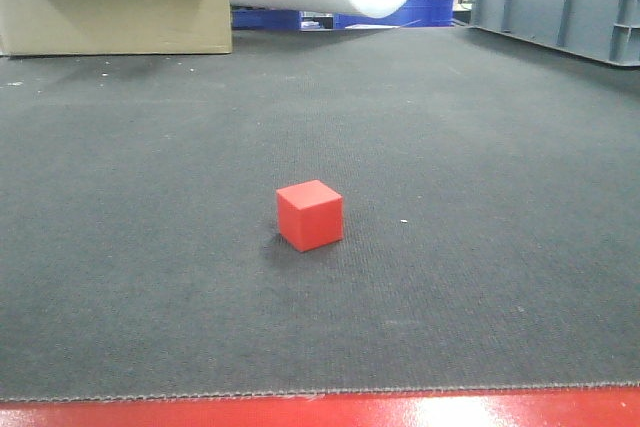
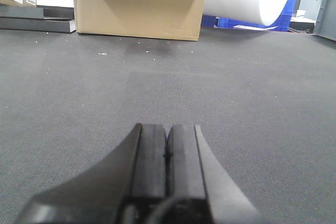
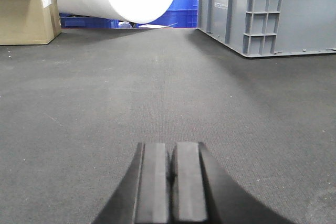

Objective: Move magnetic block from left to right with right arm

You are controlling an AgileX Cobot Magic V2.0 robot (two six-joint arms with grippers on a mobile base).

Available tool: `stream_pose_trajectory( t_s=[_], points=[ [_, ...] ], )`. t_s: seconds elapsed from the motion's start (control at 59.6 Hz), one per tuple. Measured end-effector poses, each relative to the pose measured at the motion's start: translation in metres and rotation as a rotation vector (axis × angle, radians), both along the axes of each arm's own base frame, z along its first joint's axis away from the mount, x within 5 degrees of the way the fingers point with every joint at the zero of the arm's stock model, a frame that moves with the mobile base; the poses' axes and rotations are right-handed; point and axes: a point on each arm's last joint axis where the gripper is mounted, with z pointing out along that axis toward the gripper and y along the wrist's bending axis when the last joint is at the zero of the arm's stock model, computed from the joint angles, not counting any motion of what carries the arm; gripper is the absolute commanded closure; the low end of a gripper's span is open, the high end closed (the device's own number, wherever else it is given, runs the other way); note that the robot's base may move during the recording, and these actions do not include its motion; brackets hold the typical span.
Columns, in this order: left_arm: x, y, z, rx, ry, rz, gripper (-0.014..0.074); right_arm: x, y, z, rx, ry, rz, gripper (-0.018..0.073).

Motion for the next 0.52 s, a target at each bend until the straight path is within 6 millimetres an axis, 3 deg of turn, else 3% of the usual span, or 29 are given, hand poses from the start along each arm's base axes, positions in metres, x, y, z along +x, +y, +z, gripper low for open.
stream_pose_trajectory(
  t_s=[0.52],
  points=[
    [0.0000,0.0000,0.0000,0.000,0.000,0.000,0.0712,0.0000,0.0000,0.0001,0.002,-0.002,0.000,0.0482]
  ],
)
